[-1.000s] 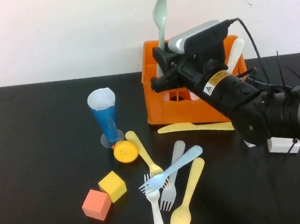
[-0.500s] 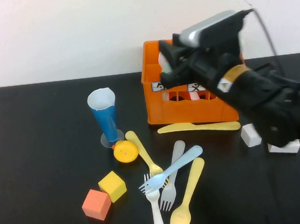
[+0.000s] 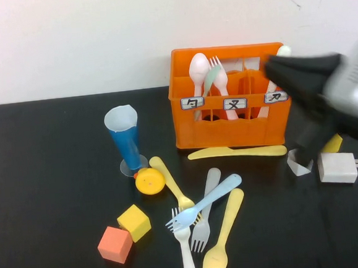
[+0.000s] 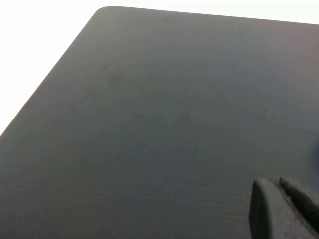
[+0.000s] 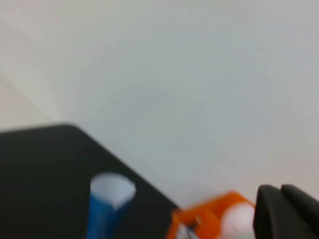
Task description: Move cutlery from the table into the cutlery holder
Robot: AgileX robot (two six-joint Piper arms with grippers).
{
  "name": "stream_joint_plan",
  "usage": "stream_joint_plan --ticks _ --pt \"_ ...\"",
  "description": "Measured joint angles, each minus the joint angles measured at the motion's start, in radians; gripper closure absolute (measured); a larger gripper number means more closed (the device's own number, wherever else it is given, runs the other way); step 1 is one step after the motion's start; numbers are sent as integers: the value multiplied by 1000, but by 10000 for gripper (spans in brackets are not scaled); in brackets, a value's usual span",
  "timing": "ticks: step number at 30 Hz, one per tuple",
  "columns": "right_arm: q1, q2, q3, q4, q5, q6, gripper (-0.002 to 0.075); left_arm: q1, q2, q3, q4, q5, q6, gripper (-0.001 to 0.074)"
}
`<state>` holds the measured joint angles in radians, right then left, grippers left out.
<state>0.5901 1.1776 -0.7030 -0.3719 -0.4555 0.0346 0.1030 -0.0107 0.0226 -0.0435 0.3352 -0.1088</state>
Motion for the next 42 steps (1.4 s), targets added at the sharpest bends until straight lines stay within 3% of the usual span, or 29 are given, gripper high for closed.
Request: stream_joint_plan --ticks 6,17,23,29,33,42 --pt "0 -335 125 -118 303 2 727 0 0 0 0 0 -4 736" --pt "0 -758 300 -139 568 2 727 0 0 0 0 0 -2 736" --pt "0 -834 357 -101 627 2 727 0 0 0 0 0 -2 736" --pt "-10 -872 475 103 648 -79 727 0 0 0 0 0 -2 736" --pt "-97 -935 562 212 655 -121 727 0 0 0 0 0 -2 736" --pt "-469 -1095 693 346 670 -159 727 0 0 0 0 0 0 736"
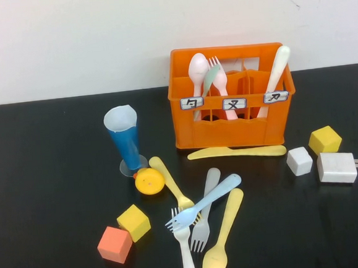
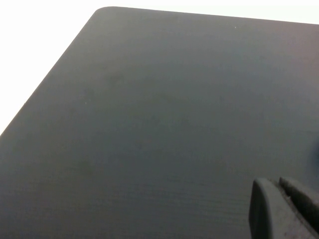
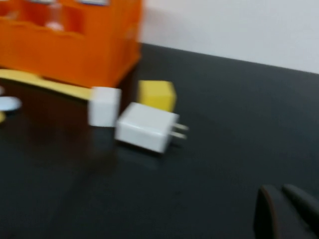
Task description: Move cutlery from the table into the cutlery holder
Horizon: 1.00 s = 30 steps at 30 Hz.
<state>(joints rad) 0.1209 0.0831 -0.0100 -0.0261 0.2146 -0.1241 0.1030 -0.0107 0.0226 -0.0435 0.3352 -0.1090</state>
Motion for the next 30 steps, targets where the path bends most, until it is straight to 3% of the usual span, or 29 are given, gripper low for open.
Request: stream_joint_plan --ticks 4,8,17,30 --pt "-98 -35 34 32 2 -14 727 0 0 0 0 0 0 736" --pt "-133 -84 38 46 16 -6 728 0 0 0 0 0 0 736" --pt "-135 -95 38 -46 115 148 728 0 0 0 0 0 0 736" --pt "-93 -97 38 -65 116 159 729 0 0 0 0 0 0 736"
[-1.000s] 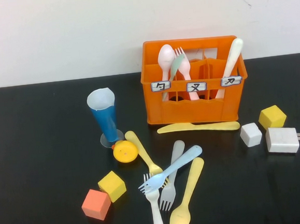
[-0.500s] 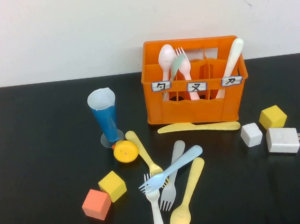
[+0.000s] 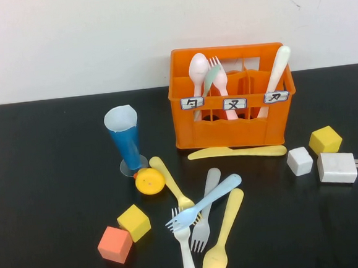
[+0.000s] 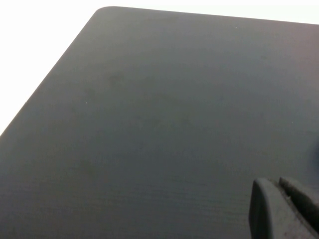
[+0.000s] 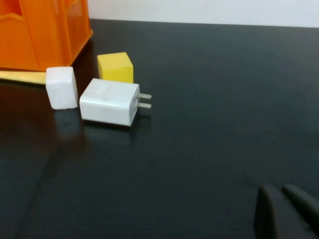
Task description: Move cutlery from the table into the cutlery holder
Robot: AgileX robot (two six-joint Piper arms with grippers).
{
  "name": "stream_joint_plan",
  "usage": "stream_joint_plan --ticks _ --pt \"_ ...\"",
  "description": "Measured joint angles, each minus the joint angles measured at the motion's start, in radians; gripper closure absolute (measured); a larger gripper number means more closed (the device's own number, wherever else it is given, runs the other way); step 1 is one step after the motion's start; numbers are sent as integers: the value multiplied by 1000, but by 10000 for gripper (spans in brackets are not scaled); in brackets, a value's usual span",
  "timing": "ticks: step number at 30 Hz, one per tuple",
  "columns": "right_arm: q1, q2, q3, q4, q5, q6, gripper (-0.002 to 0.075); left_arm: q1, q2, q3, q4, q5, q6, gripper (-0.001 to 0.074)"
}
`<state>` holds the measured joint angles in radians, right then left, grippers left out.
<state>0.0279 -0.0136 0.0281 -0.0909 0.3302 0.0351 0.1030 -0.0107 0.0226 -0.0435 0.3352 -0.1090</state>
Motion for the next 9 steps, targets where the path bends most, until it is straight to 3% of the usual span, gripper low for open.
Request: stream_joint_plan --ticks 9 --pt "0 0 0 -4 2 -2 729 0 0 0 0 0 -2 734"
